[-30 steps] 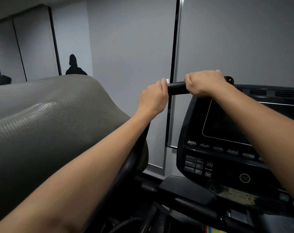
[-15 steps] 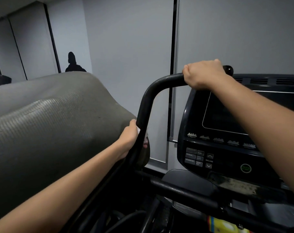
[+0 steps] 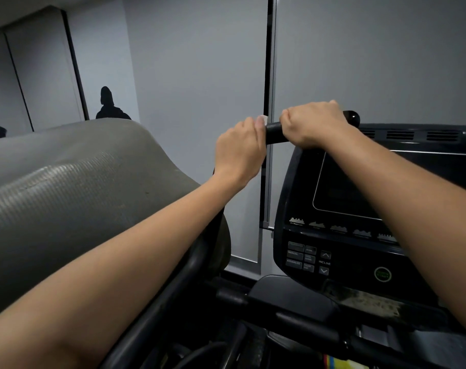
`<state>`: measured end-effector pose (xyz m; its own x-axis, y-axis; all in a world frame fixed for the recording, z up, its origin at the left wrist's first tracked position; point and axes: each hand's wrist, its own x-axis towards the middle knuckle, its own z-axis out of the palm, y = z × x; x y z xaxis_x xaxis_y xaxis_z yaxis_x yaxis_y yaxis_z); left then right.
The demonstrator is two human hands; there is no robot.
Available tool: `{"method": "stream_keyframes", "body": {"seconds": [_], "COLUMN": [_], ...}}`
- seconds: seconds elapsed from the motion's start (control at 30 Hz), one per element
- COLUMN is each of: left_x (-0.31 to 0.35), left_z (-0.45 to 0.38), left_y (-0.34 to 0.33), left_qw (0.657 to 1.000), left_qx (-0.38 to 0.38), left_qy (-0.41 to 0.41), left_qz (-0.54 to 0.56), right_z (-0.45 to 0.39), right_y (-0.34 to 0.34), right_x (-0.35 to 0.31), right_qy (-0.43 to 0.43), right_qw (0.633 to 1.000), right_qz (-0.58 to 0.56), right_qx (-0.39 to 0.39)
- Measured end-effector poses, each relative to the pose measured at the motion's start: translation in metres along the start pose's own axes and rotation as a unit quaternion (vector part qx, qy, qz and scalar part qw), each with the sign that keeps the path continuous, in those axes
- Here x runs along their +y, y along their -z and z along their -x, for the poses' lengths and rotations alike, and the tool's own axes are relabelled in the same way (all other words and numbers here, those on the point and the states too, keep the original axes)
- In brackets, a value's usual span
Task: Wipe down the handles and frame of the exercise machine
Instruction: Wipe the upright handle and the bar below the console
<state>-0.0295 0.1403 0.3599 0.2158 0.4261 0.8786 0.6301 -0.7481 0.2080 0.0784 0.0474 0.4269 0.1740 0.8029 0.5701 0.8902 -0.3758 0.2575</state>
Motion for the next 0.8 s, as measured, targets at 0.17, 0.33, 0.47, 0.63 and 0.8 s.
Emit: {"method": "stream_keyframes", "body": {"seconds": [0.17, 0.33, 0.47, 0.63, 0.8], "left_x": [-0.002, -0.017, -0.046, -0.06, -0.03], "left_z": [0.001, 0.006, 0.027, 0.063, 0.017], "left_y": [-0.009, 0.008, 0.017, 0.01, 0.011], "left_qw": [0.992, 0.997, 0.982, 0.767, 0.906], "left_qx": [0.024, -0.036, -0.113, -0.176, -0.104], "left_qy": [-0.124, -0.06, 0.092, 0.429, 0.333], "left_qz": [-0.01, 0.028, 0.116, 0.443, 0.242], "right_z": [-0.001, -0.001, 0.0, -0.005, -0.006], "right_y": [-0.001, 0.005, -0.002, -0.008, -0.012], "right_x": [0.003, 0.026, 0.03, 0.031, 0.031], "right_qy": [0.03, -0.01, -0.033, -0.03, -0.038], "right_qw": [1.0, 0.998, 0.998, 0.996, 0.995], "right_qz": [-0.002, -0.055, -0.006, -0.022, -0.031], "right_qx": [0.006, -0.004, 0.054, 0.084, 0.091]}}
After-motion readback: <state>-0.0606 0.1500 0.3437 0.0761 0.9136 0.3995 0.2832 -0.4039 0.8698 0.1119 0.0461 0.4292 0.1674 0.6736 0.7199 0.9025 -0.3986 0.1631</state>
